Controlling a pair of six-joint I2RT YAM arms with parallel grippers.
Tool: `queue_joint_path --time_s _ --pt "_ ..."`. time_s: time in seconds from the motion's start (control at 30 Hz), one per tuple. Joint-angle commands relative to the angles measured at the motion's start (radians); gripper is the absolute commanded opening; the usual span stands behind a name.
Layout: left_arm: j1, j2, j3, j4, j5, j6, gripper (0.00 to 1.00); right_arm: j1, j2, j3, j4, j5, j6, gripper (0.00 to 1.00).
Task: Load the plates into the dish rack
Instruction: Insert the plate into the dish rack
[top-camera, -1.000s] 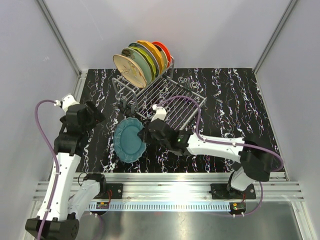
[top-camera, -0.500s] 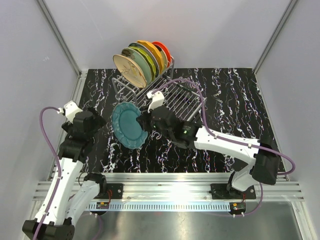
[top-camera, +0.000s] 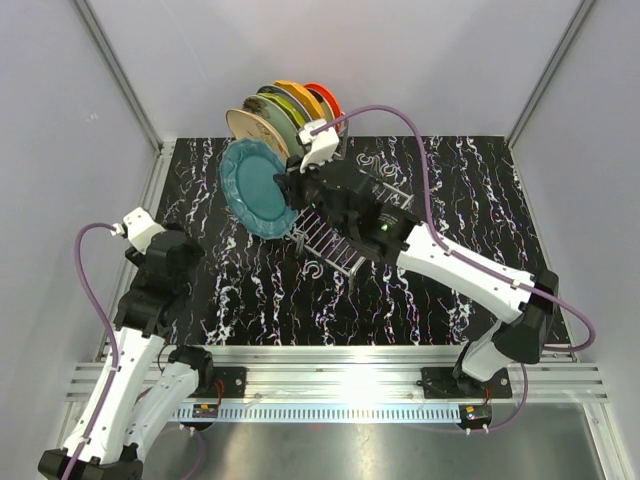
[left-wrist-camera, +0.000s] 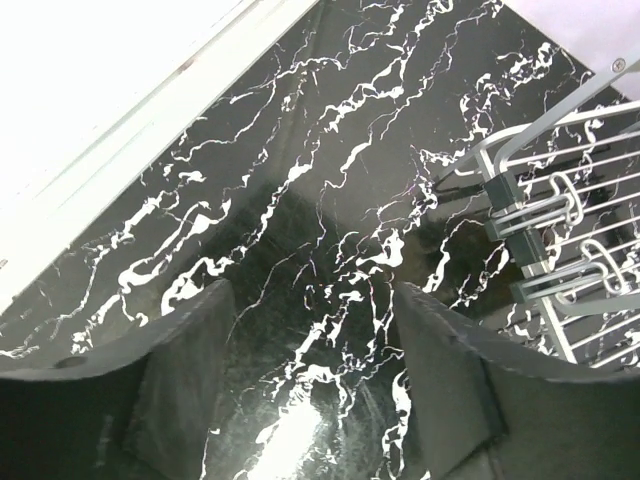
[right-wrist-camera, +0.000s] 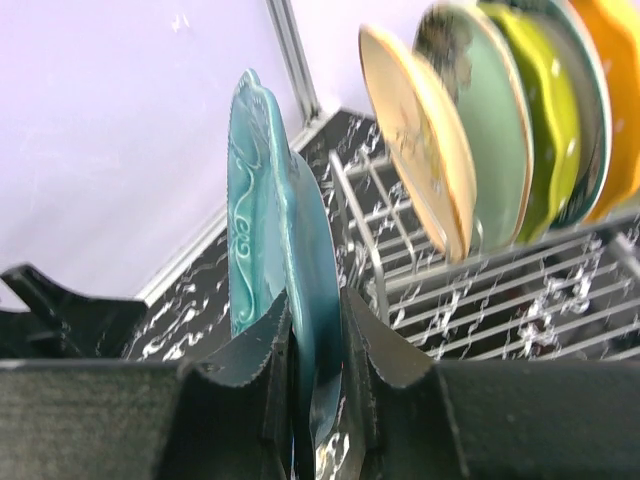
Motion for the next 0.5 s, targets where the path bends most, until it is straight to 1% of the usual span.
queue_joint_path --time_s 0.0,0.03,0.07,0.1,0.13,0.17,0.3,0.47 --pt "-0.005 -0.014 0.001 0.057 -0.046 0.004 0.74 -0.016 0.007 0.136 0.149 -0.008 -0.053 0.0" --pt "-0.006 -0.012 0.003 0.054 -0.055 -0.004 0.83 -0.024 0.016 0.149 0.15 -0.012 -0.068 0.0" --pt "-0.006 -0.011 0.004 0.047 -0.063 -0.012 0.89 -0.027 0.023 0.163 0.15 -0.014 -0.081 0.0" --pt "-0.006 -0.011 0.003 0.038 -0.067 -0.018 0.91 -0.029 0.038 0.192 0.15 -0.014 -0.096 0.0" --pt "-0.008 -0.011 0.004 0.037 -0.069 -0.024 0.97 -0.03 0.046 0.207 0.149 -0.011 -0.131 0.0" --pt "-0.008 -0.011 0.004 0.032 -0.069 -0.027 0.99 -0.03 0.062 0.236 0.147 -0.006 -0.15 0.0" --pt "-0.011 -0.009 0.004 0.029 -0.073 -0.03 0.99 -0.039 0.095 0.288 0.15 -0.012 -0.251 0.0" --pt "-0.012 0.002 0.01 0.02 -0.06 -0.03 0.99 -0.053 0.127 0.322 0.175 -0.008 -0.315 0.0"
